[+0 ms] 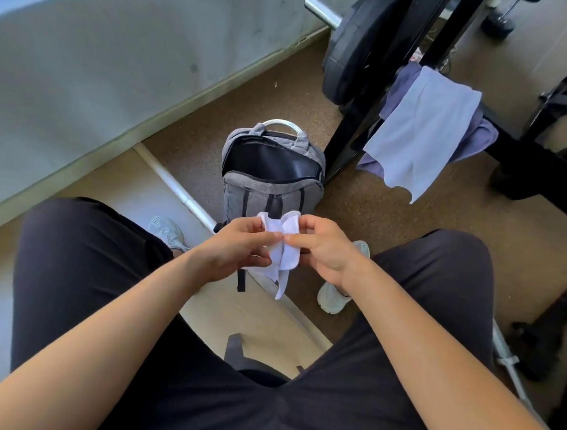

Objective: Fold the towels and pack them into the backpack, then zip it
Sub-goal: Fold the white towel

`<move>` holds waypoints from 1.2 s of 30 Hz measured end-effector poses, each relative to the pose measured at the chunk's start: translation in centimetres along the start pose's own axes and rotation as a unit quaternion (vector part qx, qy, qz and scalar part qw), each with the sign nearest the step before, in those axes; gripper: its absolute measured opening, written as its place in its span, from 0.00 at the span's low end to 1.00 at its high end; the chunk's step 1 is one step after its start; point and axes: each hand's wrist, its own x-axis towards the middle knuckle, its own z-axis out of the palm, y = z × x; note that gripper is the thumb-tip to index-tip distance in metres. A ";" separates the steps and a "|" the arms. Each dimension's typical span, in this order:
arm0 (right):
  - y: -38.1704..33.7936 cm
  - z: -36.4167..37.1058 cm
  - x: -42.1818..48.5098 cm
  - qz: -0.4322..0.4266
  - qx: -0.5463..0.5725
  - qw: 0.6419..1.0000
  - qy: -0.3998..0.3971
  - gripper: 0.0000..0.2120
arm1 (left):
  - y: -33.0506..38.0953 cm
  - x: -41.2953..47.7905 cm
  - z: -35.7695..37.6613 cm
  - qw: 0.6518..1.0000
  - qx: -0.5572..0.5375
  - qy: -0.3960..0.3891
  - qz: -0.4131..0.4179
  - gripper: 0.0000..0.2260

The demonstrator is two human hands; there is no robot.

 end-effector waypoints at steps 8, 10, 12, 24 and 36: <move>0.1 0.3 0.5 -0.019 0.013 0.999 0.035 0.13 | 0.0 0.4 -0.3 0.998 0.012 0.045 0.030 0.18; 0.2 0.2 0.7 -0.027 -0.004 0.998 0.057 0.13 | 0.0 0.5 -0.5 0.998 0.018 0.054 0.034 0.15; 0.2 0.5 0.7 -0.027 -0.005 0.998 0.057 0.14 | 0.0 0.4 -0.4 0.998 0.016 0.053 0.037 0.16; -0.2 0.2 0.7 0.001 0.185 0.980 0.070 0.20 | 0.7 -0.3 0.4 0.974 0.135 0.046 0.176 0.19; -0.6 0.0 0.8 -0.155 -0.039 0.982 0.097 0.23 | 1.8 0.3 0.2 0.933 0.167 0.176 0.265 0.14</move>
